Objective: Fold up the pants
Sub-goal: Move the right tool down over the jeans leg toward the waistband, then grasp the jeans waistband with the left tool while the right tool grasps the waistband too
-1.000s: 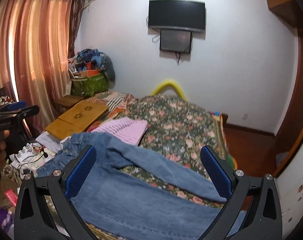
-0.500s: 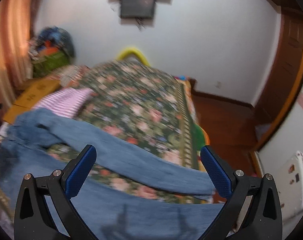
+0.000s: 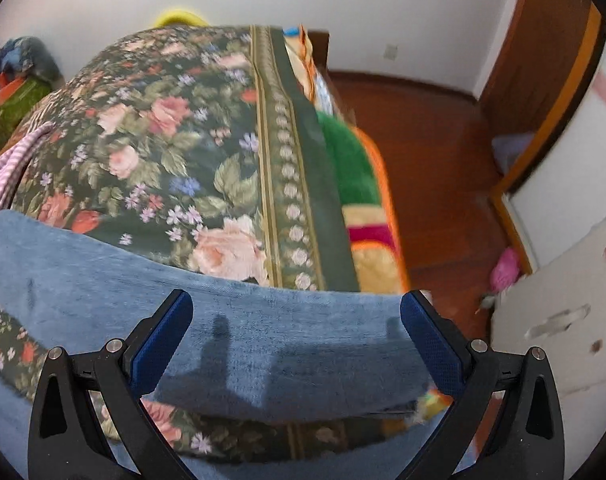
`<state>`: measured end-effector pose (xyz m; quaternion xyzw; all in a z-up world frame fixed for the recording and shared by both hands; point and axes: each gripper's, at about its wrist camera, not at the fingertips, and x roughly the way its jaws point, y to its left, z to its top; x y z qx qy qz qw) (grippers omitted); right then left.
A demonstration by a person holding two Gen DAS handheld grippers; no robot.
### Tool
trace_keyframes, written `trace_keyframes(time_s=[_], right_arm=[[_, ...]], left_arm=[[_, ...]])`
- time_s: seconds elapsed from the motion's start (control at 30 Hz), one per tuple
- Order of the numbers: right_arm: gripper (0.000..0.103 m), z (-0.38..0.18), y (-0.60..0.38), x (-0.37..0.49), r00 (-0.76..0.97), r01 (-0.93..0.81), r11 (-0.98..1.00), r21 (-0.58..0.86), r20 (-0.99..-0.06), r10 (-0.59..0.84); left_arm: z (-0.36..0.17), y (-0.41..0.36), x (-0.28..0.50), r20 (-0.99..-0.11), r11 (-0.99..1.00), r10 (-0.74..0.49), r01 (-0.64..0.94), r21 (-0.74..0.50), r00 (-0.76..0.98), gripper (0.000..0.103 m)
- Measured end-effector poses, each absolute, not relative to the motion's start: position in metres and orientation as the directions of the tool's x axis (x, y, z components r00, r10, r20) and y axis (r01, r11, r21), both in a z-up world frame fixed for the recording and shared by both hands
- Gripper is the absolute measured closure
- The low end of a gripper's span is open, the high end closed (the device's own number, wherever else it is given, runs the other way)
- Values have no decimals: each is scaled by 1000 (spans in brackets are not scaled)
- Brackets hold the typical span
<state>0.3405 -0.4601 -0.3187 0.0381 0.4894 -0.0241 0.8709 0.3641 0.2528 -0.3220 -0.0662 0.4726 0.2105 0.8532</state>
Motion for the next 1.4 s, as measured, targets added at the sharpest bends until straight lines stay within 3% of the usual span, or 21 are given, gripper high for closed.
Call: trace_keyframes(time_s=[0.37,0.7,0.87,0.93,1.23,1.33,1.4], right_arm=[[0,-272,-305,365,540,-359,930,82,-794,279],[0,-258,-149,393,452,-639,769,17,-800,394],[0,-261,-108,415,351,-717,692,84,-813,464],[1,-268,-95,419,312,-739,667,97,-828,466],[6,-309,-99,436,66,-689,655,310,-873,483],[19,-317,-106,439,-11,-649,644,405,-851,524],[28,-314,-107,434,2,-659,642,393,-852,523]], left_arm=[[-350,268,375,-873,920,202,-391,15,443,7],[-355,265,386,-891,948,28,-295,-120,454,52],[-355,262,388,-880,968,9,-224,-111,475,61],[-354,262,386,-878,972,6,-209,-107,478,72],[-368,267,394,-888,980,-37,-159,-123,459,69],[-368,262,399,-882,989,-13,-124,-81,471,70],[-365,258,399,-877,992,5,-116,-58,480,74]])
